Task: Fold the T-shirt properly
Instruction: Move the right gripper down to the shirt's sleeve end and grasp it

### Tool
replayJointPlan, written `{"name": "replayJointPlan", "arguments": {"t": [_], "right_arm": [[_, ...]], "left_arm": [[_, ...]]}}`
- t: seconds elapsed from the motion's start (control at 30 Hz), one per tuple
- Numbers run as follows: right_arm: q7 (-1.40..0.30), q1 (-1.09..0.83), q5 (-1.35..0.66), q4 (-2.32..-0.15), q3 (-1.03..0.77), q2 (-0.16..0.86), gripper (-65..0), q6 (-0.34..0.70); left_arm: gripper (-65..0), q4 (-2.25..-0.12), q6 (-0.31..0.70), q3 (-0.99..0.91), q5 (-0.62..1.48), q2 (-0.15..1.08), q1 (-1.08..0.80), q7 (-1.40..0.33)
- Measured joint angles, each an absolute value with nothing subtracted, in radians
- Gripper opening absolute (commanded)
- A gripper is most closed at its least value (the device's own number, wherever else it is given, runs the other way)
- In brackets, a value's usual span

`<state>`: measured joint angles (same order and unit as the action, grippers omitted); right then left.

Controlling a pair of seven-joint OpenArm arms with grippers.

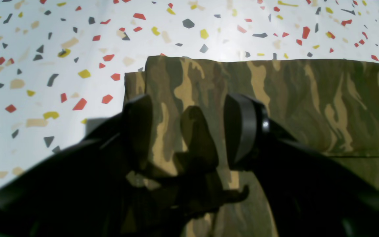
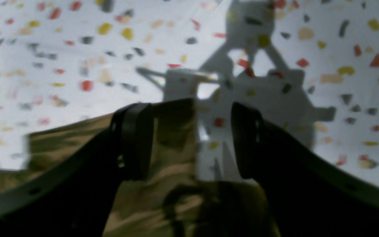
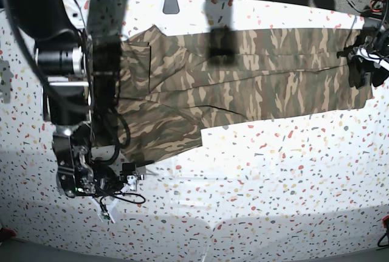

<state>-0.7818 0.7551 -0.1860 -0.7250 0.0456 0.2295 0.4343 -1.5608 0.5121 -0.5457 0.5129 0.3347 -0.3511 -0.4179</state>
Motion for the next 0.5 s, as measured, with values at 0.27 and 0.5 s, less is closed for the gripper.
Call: {"name": "replayJointPlan", "arguments": {"t": [0.27,0.5], "right_arm": [[-0.723,0.756,-0.155,-0.554,0.046,0.213,-27.9,0.432],[-0.717,0.760,-0.152,-0.538,0.045,0.199,-35.2,0.431]], "left_arm": [[-31.3,-1.560,0.512,-0.546,0.513,0.335,-0.352,-0.418],[-31.3,-1.560,0.512,-0.546,0.513,0.335,-0.351,-0.395]]}}
